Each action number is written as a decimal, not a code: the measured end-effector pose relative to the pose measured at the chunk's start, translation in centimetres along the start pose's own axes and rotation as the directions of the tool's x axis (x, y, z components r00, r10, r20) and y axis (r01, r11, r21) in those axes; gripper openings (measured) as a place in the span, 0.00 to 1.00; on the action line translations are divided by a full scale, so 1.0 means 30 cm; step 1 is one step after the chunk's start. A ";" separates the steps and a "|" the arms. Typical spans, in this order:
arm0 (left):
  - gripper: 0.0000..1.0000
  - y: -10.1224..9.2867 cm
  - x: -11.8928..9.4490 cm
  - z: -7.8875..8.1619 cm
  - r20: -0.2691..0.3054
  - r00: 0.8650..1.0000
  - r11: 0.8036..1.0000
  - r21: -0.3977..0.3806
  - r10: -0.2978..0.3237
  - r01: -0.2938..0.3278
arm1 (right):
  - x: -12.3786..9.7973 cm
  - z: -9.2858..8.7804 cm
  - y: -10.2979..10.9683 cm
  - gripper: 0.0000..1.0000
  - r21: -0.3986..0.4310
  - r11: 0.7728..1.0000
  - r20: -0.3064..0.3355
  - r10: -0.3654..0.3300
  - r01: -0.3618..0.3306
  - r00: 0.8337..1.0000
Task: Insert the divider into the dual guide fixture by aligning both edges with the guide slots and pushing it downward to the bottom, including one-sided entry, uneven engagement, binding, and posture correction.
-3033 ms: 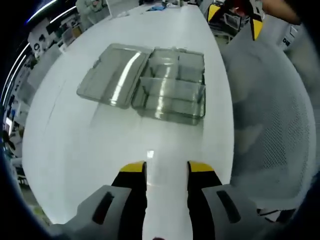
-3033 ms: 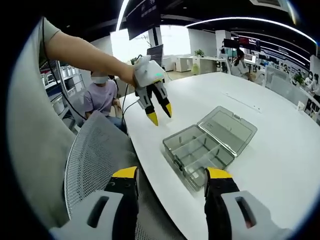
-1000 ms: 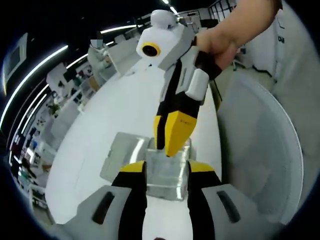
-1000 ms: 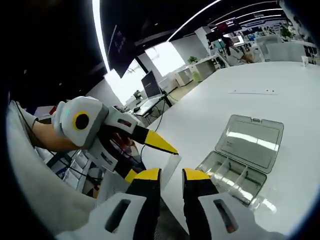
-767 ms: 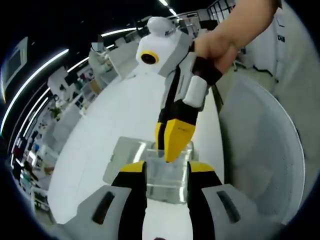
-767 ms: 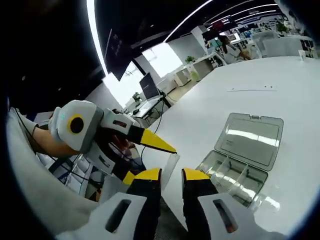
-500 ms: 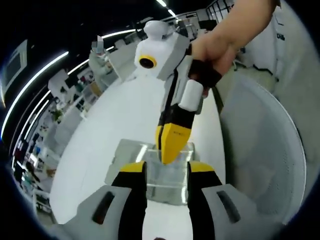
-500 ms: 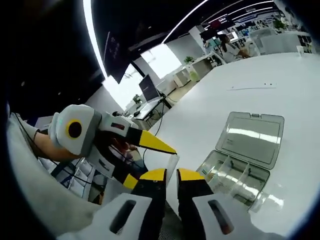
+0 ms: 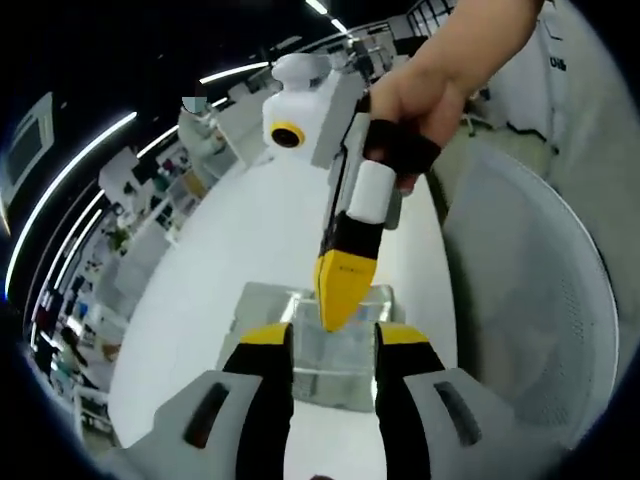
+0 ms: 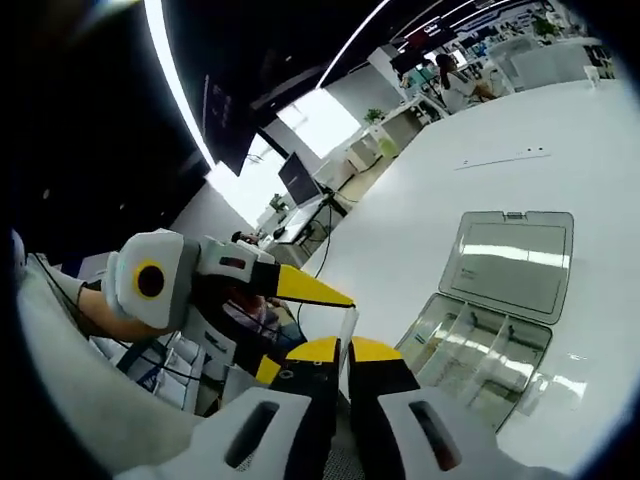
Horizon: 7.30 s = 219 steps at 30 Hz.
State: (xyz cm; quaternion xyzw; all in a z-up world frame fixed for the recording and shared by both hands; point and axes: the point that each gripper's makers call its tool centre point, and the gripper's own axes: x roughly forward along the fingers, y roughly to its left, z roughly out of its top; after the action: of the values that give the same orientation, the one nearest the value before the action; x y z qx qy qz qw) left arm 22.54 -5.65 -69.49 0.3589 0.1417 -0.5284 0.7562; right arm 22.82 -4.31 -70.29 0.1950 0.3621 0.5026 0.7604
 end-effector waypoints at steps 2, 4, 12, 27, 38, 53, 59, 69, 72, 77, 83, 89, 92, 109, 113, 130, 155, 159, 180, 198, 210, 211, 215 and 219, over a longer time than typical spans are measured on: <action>0.29 0.004 -0.002 0.003 0.005 1.000 1.000 0.005 0.009 -0.009 | -0.002 0.005 0.001 0.00 0.008 1.000 0.007 0.002 -0.003 1.000; 0.29 0.005 -0.004 0.005 0.011 1.000 1.000 0.007 0.010 -0.010 | -0.004 0.006 0.005 0.00 0.016 1.000 0.008 0.006 -0.006 1.000; 0.33 0.021 -0.010 0.019 0.024 1.000 1.000 0.000 0.019 -0.019 | -0.012 0.027 0.021 0.00 0.011 1.000 0.037 0.023 -0.024 0.999; 0.28 0.052 -0.055 0.020 0.060 0.996 0.989 -0.131 -0.060 0.068 | -0.036 0.013 -0.002 0.00 -0.109 0.994 0.013 0.017 -0.016 1.000; 0.11 0.040 -0.045 0.022 0.042 0.985 0.967 -0.184 -0.169 0.174 | -0.039 -0.017 0.030 0.00 -0.326 0.944 -0.040 0.043 -0.053 0.998; 0.03 -0.018 -0.043 0.016 0.006 0.953 0.930 -0.216 -0.304 0.298 | -0.036 -0.052 0.067 0.00 -0.473 0.875 -0.093 0.069 -0.105 0.993; 0.02 -0.038 -0.045 0.016 -0.004 0.941 0.920 -0.210 -0.338 0.330 | -0.038 -0.065 0.076 0.00 -0.517 0.848 -0.113 0.071 -0.120 0.991; 0.00 -0.082 -0.051 0.006 -0.063 0.905 0.885 -0.251 -0.420 0.393 | -0.031 -0.099 0.088 0.00 -0.587 0.793 -0.181 0.064 -0.160 0.981; 0.00 -0.093 -0.050 -0.001 -0.089 0.891 0.876 -0.253 -0.444 0.411 | -0.026 -0.108 0.091 0.00 -0.604 0.779 -0.199 0.059 -0.170 0.978; 0.00 -0.098 -0.043 -0.009 -0.116 0.882 0.871 -0.258 -0.457 0.418 | -0.023 -0.113 0.080 0.00 -0.619 0.768 -0.199 0.049 -0.164 0.979; 0.00 -0.108 -0.033 -0.023 -0.152 0.869 0.873 -0.223 -0.471 0.434 | -0.011 -0.131 0.066 0.00 -0.629 0.765 -0.172 0.038 -0.139 0.984; 0.00 -0.102 -0.031 -0.023 -0.128 0.866 0.861 -0.251 -0.483 0.443 | -0.016 -0.128 0.062 0.00 -0.585 0.802 -0.111 0.068 -0.120 0.991; 0.00 -0.096 -0.035 -0.020 -0.111 0.865 0.852 -0.272 -0.489 0.447 | -0.020 -0.125 0.062 0.00 -0.577 0.808 -0.102 0.071 -0.117 0.992; 0.00 -0.127 -0.036 -0.030 -0.191 0.803 0.804 -0.347 -0.565 0.483 | -0.005 -0.150 0.066 0.00 -0.529 0.838 -0.119 0.084 -0.135 0.989; 0.00 -0.140 -0.035 -0.036 -0.228 0.774 0.795 -0.333 -0.590 0.507 | -0.003 -0.165 0.072 0.00 -0.550 0.822 -0.140 0.086 -0.150 0.986; 0.00 -0.106 -0.022 -0.110 -0.364 0.740 0.824 -0.260 -0.566 0.503 | -0.022 -0.172 0.022 0.17 -0.556 0.828 -0.156 -0.013 -0.077 0.988; 0.00 0.019 0.053 -0.233 -0.573 0.696 0.894 -0.170 -0.432 0.415 | -0.132 -0.182 -0.086 0.40 -0.644 0.758 -0.144 -0.254 0.104 0.956; 0.00 0.027 0.068 -0.237 -0.591 0.686 0.896 -0.168 -0.425 0.410 | -0.139 -0.180 -0.081 0.42 -0.649 0.753 -0.139 -0.262 0.112 0.955; 0.00 0.047 0.138 -0.262 -0.618 0.675 0.906 -0.168 -0.404 0.389 | -0.171 -0.195 -0.071 0.48 -0.646 0.752 -0.140 -0.284 0.129 0.948; 0.00 0.048 0.171 -0.306 -0.629 0.659 0.904 -0.189 -0.412 0.384 | -0.166 -0.214 -0.091 0.48 -0.621 0.774 -0.153 -0.278 0.127 0.948; 0.00 0.040 0.179 -0.317 -0.629 0.657 0.902 -0.196 -0.416 0.384 | -0.162 -0.212 -0.093 0.48 -0.617 0.777 -0.153 -0.273 0.124 0.950; 0.00 0.039 0.179 -0.318 -0.629 0.657 0.902 -0.196 -0.416 0.384 | -0.162 -0.211 -0.093 0.48 -0.615 0.779 -0.152 -0.273 0.125 0.950; 0.00 0.036 0.183 -0.319 -0.632 0.655 0.902 -0.188 -0.414 0.388 | -0.161 -0.214 -0.091 0.48 -0.614 0.780 -0.154 -0.272 0.124 0.950; 0.00 0.032 0.186 -0.323 -0.638 0.651 0.902 -0.180 -0.410 0.392 | -0.158 -0.216 -0.088 0.48 -0.614 0.780 -0.154 -0.270 0.122 0.951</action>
State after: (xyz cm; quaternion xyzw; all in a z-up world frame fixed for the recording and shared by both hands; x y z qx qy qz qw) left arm 27.24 -2.65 -79.24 0.4722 0.4829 -0.5179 0.5250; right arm 18.52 -10.15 -74.63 -0.1537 0.2906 0.5279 0.7831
